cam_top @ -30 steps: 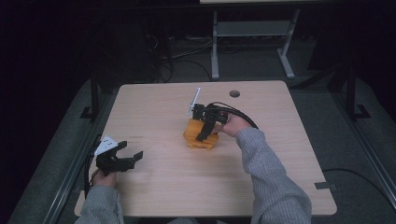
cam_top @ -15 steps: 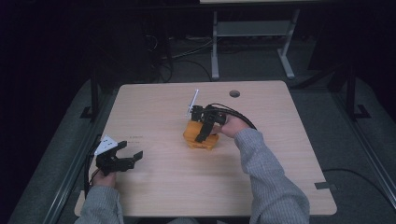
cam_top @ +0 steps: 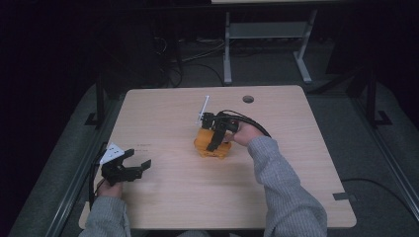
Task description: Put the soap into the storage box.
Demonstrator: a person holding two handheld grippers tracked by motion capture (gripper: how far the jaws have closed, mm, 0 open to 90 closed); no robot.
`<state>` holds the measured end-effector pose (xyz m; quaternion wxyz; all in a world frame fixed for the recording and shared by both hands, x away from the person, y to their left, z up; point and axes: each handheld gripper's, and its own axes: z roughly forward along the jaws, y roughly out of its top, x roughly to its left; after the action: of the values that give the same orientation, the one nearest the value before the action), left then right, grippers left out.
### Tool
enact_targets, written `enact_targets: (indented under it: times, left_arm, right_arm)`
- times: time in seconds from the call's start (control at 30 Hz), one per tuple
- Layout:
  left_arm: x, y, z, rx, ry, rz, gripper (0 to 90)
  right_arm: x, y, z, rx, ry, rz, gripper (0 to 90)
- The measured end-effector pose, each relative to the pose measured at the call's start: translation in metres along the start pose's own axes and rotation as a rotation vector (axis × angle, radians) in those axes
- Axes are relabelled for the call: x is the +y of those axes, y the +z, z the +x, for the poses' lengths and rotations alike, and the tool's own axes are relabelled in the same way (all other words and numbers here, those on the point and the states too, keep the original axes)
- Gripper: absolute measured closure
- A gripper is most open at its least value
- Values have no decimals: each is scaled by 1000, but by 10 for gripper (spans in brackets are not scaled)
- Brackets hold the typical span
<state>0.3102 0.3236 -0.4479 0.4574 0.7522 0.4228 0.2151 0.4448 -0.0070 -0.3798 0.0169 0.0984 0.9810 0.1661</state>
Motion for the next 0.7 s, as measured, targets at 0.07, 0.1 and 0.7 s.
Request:
enact_targets:
  times: [0.07, 0.1, 0.7]
  left_arm:
    - [0, 0, 0, 0, 1, -1, 138]
    - [0, 0, 0, 0, 1, -1, 138]
    - [0, 0, 0, 0, -4, -5, 138]
  right_arm:
    - [0, 1, 0, 1, 0, 1, 213]
    - [1, 1, 0, 1, 0, 2, 213]
    - [3, 3, 0, -8, -6, 11, 212]
